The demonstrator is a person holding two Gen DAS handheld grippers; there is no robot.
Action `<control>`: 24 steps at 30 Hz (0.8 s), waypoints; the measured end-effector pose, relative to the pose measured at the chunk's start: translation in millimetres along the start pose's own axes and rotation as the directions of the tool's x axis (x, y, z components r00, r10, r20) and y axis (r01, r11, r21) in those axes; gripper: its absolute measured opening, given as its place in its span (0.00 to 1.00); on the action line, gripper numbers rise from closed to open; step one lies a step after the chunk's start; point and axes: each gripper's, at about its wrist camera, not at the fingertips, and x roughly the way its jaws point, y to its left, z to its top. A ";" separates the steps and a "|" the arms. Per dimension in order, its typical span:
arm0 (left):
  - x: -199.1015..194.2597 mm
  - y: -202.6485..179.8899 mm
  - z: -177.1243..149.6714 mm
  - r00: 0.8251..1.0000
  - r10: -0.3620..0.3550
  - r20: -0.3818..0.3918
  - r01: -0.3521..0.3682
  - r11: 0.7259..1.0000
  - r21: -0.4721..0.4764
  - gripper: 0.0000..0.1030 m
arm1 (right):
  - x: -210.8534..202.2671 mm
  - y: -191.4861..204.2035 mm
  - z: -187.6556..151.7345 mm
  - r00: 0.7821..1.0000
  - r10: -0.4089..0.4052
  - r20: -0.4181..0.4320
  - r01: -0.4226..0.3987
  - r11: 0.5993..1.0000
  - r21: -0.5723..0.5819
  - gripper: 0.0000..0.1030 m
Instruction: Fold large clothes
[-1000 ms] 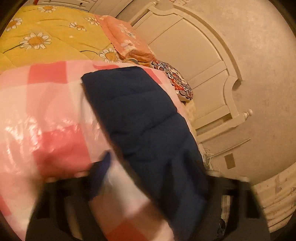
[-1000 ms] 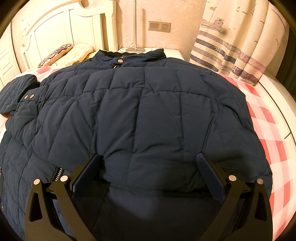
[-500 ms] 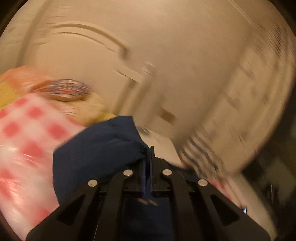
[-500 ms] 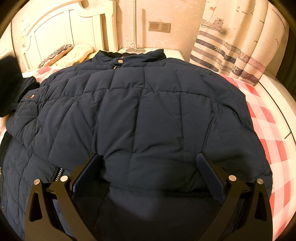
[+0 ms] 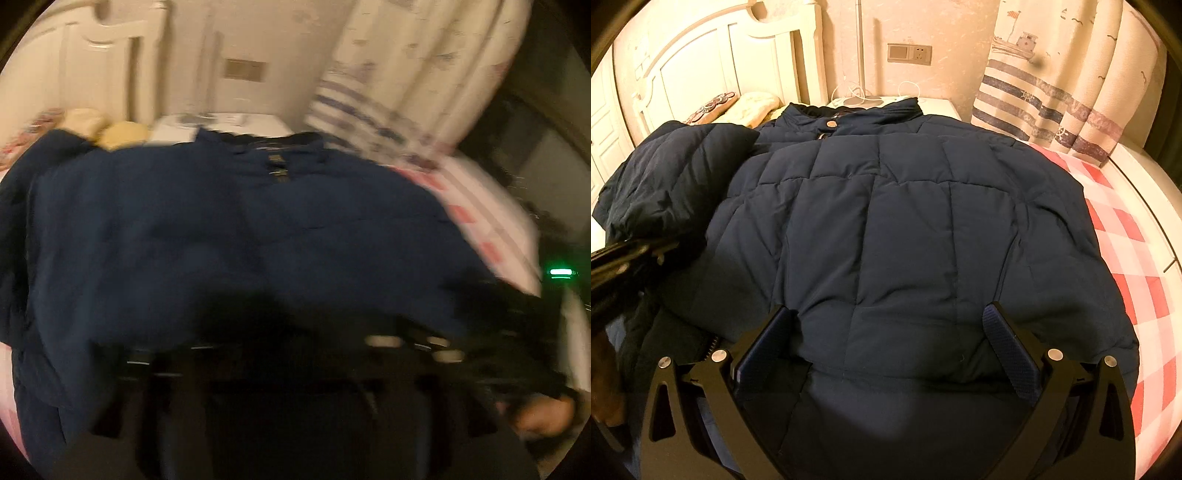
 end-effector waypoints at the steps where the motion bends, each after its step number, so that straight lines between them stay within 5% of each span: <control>1: -19.7 -1.2 1.5 0.999 -0.020 0.044 0.021 1.000 -0.003 0.79 | -0.2 0.0 -0.1 1.000 -0.001 0.000 0.001 1.000 0.000 0.96; 3: -61.5 -3.2 1.0 0.985 -0.048 0.163 0.047 0.999 0.011 0.90 | -0.5 0.1 -0.1 1.000 -0.003 0.002 0.003 1.000 -0.001 0.96; 5: -114.9 1.8 -6.8 0.940 -0.045 0.339 0.038 0.999 0.029 0.98 | -0.5 -0.1 -0.3 1.000 -0.003 0.002 0.003 1.000 -0.001 0.96; 8: -152.2 35.7 -24.7 0.892 0.135 0.432 -0.105 0.990 -0.091 0.98 | 0.0 0.2 0.0 1.000 -0.004 0.001 0.004 1.000 -0.002 0.96; 10: -152.5 68.2 -36.8 0.867 0.316 0.385 -0.238 0.942 -0.237 0.96 | 0.0 0.5 -0.2 1.000 -0.007 0.002 0.007 1.000 -0.004 0.96; 11: -146.1 92.3 -45.1 0.861 0.410 0.301 -0.307 0.891 -0.336 0.95 | 0.2 0.6 0.0 1.000 -0.009 0.002 0.009 1.000 -0.005 0.96; 13: -136.6 122.6 -57.8 0.870 0.454 0.191 -0.341 0.836 -0.431 0.79 | 0.9 0.9 0.6 1.000 -0.010 0.000 0.010 1.000 -0.006 0.96; 15: -118.5 143.9 -63.9 0.870 0.488 0.072 -0.403 0.788 -0.465 0.79 | 0.5 0.9 0.4 1.000 -0.011 0.002 0.011 1.000 -0.007 0.96; 20: -84.8 150.6 -60.8 0.863 0.506 -0.005 -0.468 0.794 -0.388 0.75 | -19.1 7.5 1.3 0.998 -0.048 0.044 0.048 0.999 -0.009 0.93; 24: -75.5 150.7 -60.2 0.876 0.483 -0.019 -0.450 0.800 -0.396 0.78 | -53.3 63.7 3.8 0.986 0.026 0.167 0.011 0.977 -0.215 0.93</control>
